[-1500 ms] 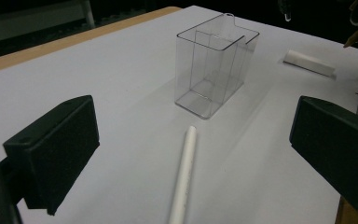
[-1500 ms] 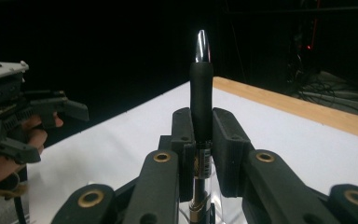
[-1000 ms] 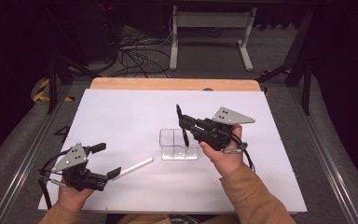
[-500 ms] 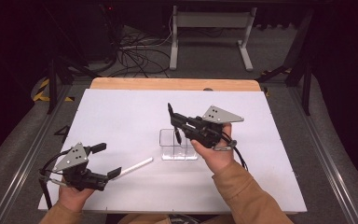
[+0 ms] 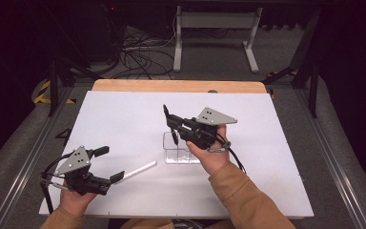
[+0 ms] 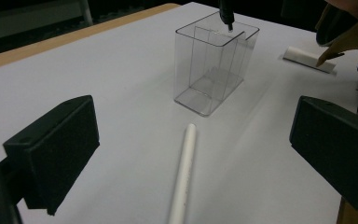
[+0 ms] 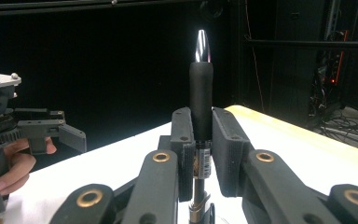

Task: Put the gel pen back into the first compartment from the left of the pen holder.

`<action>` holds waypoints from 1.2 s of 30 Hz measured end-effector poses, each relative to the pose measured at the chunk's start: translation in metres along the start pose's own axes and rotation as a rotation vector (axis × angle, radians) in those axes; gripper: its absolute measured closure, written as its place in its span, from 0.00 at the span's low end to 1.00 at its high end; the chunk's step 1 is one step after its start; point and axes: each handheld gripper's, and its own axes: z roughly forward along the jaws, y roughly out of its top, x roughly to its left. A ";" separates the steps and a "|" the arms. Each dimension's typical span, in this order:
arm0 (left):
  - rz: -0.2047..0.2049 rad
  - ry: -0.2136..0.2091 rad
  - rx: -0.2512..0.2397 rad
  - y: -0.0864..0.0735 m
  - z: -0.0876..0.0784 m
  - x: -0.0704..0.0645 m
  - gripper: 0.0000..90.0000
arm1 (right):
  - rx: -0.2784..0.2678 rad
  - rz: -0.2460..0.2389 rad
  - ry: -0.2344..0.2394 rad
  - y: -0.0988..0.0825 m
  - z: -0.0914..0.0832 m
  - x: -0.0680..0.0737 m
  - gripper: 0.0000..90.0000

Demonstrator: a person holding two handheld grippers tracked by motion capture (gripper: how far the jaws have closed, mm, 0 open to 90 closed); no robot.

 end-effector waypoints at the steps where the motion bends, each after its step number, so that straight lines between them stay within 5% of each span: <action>1: 0.000 0.000 0.000 0.000 0.000 0.000 0.02 | 0.001 0.002 0.000 0.000 0.001 0.000 0.89; 19: 0.001 -0.006 -0.001 0.000 0.001 0.000 0.02 | 0.020 0.002 -0.003 -0.004 0.020 0.004 0.89; 36: 0.007 -0.016 0.009 -0.002 0.004 -0.001 0.03 | 0.120 0.032 -0.012 -0.014 0.024 0.003 0.89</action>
